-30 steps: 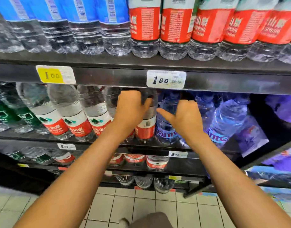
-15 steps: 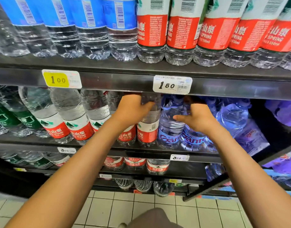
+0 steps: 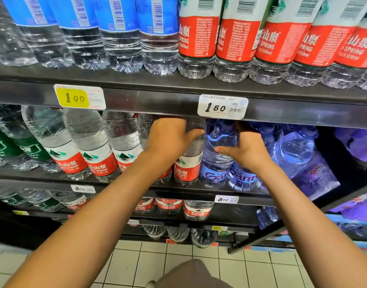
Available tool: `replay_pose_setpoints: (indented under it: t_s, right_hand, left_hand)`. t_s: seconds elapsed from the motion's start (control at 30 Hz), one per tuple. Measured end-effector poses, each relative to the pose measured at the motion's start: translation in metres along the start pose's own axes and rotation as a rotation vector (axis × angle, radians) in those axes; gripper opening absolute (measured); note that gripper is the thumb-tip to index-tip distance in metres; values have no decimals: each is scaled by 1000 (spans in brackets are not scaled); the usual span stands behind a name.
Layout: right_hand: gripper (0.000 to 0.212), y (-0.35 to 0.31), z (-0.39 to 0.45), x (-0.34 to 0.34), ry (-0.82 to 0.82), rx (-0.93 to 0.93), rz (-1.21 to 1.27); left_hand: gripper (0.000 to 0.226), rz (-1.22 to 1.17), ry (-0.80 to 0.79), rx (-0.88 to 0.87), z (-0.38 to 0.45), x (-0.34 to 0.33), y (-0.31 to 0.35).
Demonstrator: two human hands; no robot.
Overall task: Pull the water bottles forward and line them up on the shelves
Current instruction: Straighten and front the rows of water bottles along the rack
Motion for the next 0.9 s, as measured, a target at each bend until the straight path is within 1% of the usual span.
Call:
replay_pose_setpoints:
  t_s: [0.07,0.1,0.13,0.2,0.27,0.33,0.4,0.47,0.5,0.67,0.77,0.83,0.9]
  right_hand:
    - [51,2,3,-4,-69,-3,36]
    - [50,2,4,-5,-95,-1,34]
    - [55,1,4,-4,-97,11,31]
    - [67,-6,2,4,-32,69,41]
    - [63,-11,-1,13,69,99,-7]
    - [60,-11,0,14,108,78,-58]
    - [62,-12,1,9,92,89,-50]
    - [72,-10,2,7,81,90,-29]
    - [74,-9,2,6,78,84,-24]
    - [68,-3,1,5,92,54,-80]
    - [65,-3,2,4,88,33,-141]
    - [66,-4,3,2,77,42,-146]
    - [70,-5,3,0,29,75,-84]
  left_hand:
    - [48,22,40,-17,-1,4,4]
    - [47,27,50,-34,-2,5,7]
    - [47,22,46,-47,-3,4,9]
    - [47,-62,2,-37,-4,0,8]
    - [44,-197,-66,22,-3,-5,0]
    - [39,-234,-124,70,-1,-10,-8]
    - [38,-225,-141,80,0,-10,-12]
    - [40,-211,-120,61,0,-8,-12]
    - [41,-204,-97,45,-1,-7,-10]
    - [54,42,13,-23,0,-2,3]
    - [58,163,68,-37,-1,3,9]
    - [58,148,52,-55,-2,1,11]
    - [57,22,-16,-59,-3,-3,8]
Point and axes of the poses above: each hand's wrist, its own z-axis towards the middle knuckle, its own x-axis out of the back of the hand, y = z × x, the point moved 10 cm from there along z, towards the middle knuckle
